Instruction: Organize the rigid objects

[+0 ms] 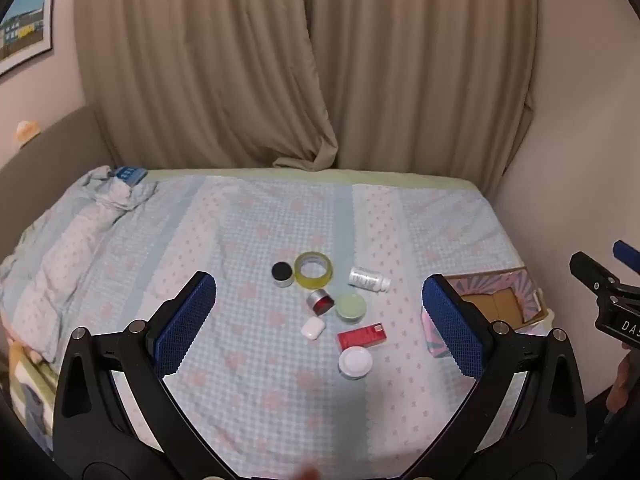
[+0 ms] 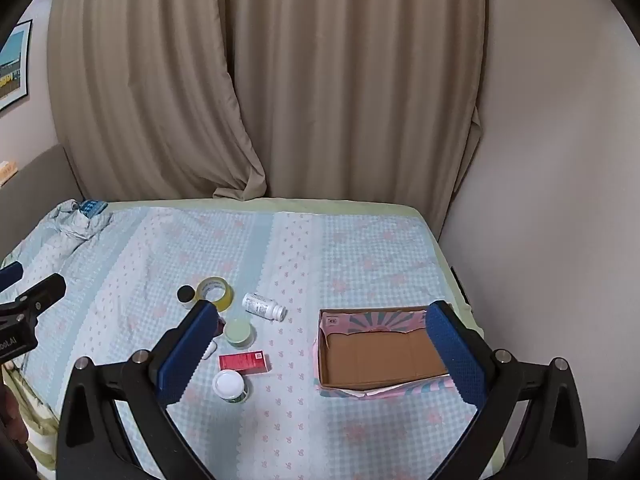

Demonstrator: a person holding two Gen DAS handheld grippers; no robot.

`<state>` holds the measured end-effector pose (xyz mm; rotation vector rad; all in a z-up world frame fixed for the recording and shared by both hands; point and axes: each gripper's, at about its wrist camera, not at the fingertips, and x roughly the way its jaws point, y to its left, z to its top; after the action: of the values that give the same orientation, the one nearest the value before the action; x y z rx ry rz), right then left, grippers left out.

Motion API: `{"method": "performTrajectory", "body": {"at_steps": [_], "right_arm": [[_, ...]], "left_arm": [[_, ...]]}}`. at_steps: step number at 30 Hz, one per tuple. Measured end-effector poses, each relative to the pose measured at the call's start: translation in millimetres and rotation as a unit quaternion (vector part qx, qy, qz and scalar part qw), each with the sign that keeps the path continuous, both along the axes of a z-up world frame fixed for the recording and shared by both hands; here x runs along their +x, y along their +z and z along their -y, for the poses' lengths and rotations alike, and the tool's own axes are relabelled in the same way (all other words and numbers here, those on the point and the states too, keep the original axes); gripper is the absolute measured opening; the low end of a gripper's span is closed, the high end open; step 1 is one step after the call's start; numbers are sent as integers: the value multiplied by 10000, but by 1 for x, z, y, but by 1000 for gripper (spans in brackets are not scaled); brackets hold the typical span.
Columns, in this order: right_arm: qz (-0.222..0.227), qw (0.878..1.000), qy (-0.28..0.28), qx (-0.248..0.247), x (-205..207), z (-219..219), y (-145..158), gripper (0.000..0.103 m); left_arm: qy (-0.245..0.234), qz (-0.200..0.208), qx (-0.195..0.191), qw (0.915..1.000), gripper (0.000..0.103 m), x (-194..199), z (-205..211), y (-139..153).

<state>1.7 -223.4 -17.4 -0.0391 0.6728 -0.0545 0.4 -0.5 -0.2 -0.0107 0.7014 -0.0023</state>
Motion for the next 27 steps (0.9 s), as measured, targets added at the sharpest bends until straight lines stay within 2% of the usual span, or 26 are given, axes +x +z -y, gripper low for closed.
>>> {"method": "performTrajectory", "body": {"at_steps": [2, 4, 7, 11, 27], "right_arm": [[19, 10000, 3, 1, 1, 0, 0, 103], [4, 10000, -14, -45, 3, 0, 0, 103], [76, 9998, 3, -200, 5, -8, 2, 103], [72, 10000, -14, 53, 5, 2, 4, 103], [104, 9998, 89, 150, 8, 10, 5, 103]], "left_arm": [[21, -27, 63, 10000, 103, 2, 3, 0], [-52, 56, -189, 9998, 103, 1, -1, 0], [-47, 96, -165, 9998, 103, 4, -5, 4], [-35, 149, -100, 9998, 103, 2, -5, 14], [75, 193, 63, 9998, 103, -3, 4, 9]]}}
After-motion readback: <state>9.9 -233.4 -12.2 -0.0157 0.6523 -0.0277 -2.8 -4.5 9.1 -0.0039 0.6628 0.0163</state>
